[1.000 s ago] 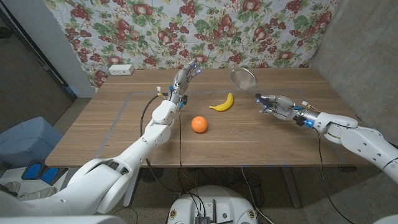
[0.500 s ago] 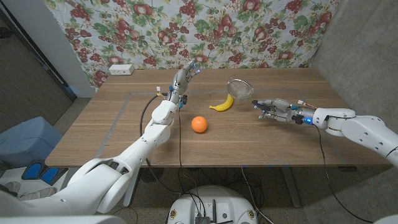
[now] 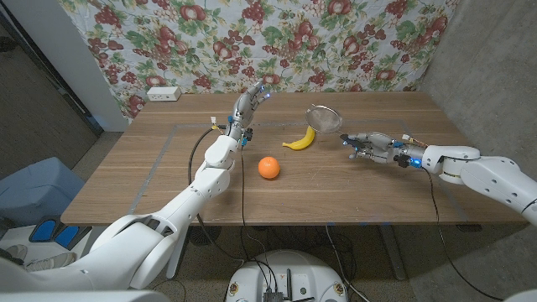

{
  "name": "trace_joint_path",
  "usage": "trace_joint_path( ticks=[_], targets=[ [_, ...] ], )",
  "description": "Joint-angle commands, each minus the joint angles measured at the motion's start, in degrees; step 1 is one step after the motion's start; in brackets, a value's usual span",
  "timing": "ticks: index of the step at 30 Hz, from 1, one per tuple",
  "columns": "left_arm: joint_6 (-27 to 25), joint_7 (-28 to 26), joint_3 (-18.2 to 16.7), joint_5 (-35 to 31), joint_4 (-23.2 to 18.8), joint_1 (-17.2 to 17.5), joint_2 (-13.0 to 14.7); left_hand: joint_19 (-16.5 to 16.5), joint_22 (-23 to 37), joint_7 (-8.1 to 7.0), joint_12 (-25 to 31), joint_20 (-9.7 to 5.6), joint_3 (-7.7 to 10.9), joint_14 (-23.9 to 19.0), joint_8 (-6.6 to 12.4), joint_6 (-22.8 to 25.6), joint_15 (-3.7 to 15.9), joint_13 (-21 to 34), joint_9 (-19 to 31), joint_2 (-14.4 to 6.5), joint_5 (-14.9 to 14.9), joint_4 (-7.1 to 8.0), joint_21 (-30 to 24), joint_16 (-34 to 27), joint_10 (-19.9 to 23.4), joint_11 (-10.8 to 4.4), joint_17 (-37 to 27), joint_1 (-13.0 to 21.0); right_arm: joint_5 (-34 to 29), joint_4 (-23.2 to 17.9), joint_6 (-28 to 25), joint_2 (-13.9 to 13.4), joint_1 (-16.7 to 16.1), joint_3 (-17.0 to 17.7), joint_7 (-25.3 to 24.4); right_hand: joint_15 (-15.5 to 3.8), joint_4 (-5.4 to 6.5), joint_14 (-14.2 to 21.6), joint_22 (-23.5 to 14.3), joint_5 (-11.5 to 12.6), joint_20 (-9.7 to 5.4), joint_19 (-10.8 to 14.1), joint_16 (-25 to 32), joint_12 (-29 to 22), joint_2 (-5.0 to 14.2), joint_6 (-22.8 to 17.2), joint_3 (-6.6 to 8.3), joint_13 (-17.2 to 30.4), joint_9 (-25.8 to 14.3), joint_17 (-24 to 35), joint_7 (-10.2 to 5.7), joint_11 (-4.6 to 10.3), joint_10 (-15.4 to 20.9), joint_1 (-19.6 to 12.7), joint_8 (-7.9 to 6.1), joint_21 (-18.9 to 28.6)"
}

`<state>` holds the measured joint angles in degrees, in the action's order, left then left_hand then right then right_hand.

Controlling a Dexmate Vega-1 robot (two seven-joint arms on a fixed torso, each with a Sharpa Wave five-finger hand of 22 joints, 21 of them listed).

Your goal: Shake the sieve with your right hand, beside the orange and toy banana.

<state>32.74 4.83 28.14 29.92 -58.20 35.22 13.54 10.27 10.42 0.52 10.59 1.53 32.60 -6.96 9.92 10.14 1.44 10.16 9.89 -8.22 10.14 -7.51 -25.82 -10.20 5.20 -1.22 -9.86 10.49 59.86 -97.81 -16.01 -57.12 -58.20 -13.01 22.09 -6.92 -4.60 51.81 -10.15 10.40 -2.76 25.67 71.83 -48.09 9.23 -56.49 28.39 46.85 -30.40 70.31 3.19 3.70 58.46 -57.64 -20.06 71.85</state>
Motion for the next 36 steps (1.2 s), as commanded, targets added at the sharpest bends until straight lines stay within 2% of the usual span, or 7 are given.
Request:
trace_joint_path(
  ticks=[1,10,12,15,23,36],
  targets=[
    [0.2,-0.1,-0.1,0.0,0.4,-0.1,-0.2,0.3,0.2,0.58,0.4,-0.11,0.43,0.4,0.37,0.1,0.04,0.1,0.0,-0.1,0.1,0.1,0.1,-0.3,0.0,0.24,-0.2,-0.6,0.6,1.0,10.3,5.2,-4.8,3.6,-0.4,-5.23,-1.47,0.3,-0.1,0.4,-3.19,0.1,-0.2,0.0,0.69,-0.6,2.01,0.0,-0.1,0.0,0.45,1.97,1.5,-0.5,0.15,0.4],
    [0.4,-0.1,0.0,-0.1,0.8,-0.4,-0.4,0.4,0.2,0.54,0.3,-0.11,0.57,0.4,0.38,0.1,0.04,0.1,0.0,0.0,0.1,0.06,0.1,-0.3,-0.1,0.27,-0.2,-0.7,1.5,2.4,18.4,9.9,-7.7,6.1,1.4,-5.22,-1.32,0.1,-0.1,0.4,-3.44,-0.1,-0.4,0.0,0.58,-0.8,1.91,0.2,-0.2,0.0,0.27,2.09,1.3,-0.1,0.11,0.3],
    [0.3,-0.1,0.0,-0.2,0.7,-0.4,-0.4,0.4,0.2,0.56,0.3,-0.11,0.59,0.4,0.38,0.1,0.05,0.1,0.0,0.0,0.1,0.05,0.2,-0.3,-0.1,0.25,-0.2,-0.7,2.9,4.2,19.6,11.2,-7.3,6.2,4.9,-5.22,-1.29,0.0,-0.1,0.4,-3.45,-0.2,-0.4,0.0,0.56,-0.8,1.88,0.2,-0.2,0.0,0.15,2.09,1.3,0.0,0.11,0.3],
    [0.2,-0.2,0.0,-0.2,0.7,-0.3,-0.4,0.4,0.2,0.5,0.4,-0.11,0.64,0.4,0.38,0.1,0.08,0.1,0.0,0.0,0.1,0.04,0.2,-0.3,0.0,0.23,-0.2,-0.7,3.5,5.3,21.2,12.5,-7.2,6.5,7.2,-5.27,-1.27,0.1,-0.1,0.5,-3.54,-0.1,-0.4,0.1,0.53,-1.0,1.85,-0.1,-0.2,0.0,0.06,2.1,1.5,0.0,0.08,0.4],
    [0.2,-0.2,0.1,-0.3,0.8,-0.5,-0.4,0.4,0.2,0.53,0.4,-0.11,0.76,0.4,0.38,0.1,0.08,0.1,0.0,0.0,0.1,0.0,0.3,-0.3,0.0,0.2,-0.2,-0.8,4.1,6.1,22.4,13.5,-7.2,6.9,9.7,-5.3,-1.26,0.1,-0.1,0.6,-3.59,-0.1,-0.5,-0.1,0.48,-1.1,1.81,0.3,-0.1,0.0,-0.01,2.21,1.5,0.2,0.1,0.4],
    [0.3,-0.2,0.1,-0.3,0.8,-0.4,-0.4,0.5,0.2,0.54,0.4,-0.12,0.95,0.3,0.39,0.1,0.1,0.1,0.0,0.0,0.1,-0.05,0.4,-0.3,0.0,0.27,-0.2,-1.0,3.3,5.2,21.4,12.7,-7.6,7.1,8.5,-5.29,-1.4,0.2,0.0,0.6,-3.61,-0.2,-0.6,0.0,0.48,-1.2,1.86,0.1,-0.1,0.0,0.04,2.18,1.7,0.3,0.16,0.4]
  ],
)
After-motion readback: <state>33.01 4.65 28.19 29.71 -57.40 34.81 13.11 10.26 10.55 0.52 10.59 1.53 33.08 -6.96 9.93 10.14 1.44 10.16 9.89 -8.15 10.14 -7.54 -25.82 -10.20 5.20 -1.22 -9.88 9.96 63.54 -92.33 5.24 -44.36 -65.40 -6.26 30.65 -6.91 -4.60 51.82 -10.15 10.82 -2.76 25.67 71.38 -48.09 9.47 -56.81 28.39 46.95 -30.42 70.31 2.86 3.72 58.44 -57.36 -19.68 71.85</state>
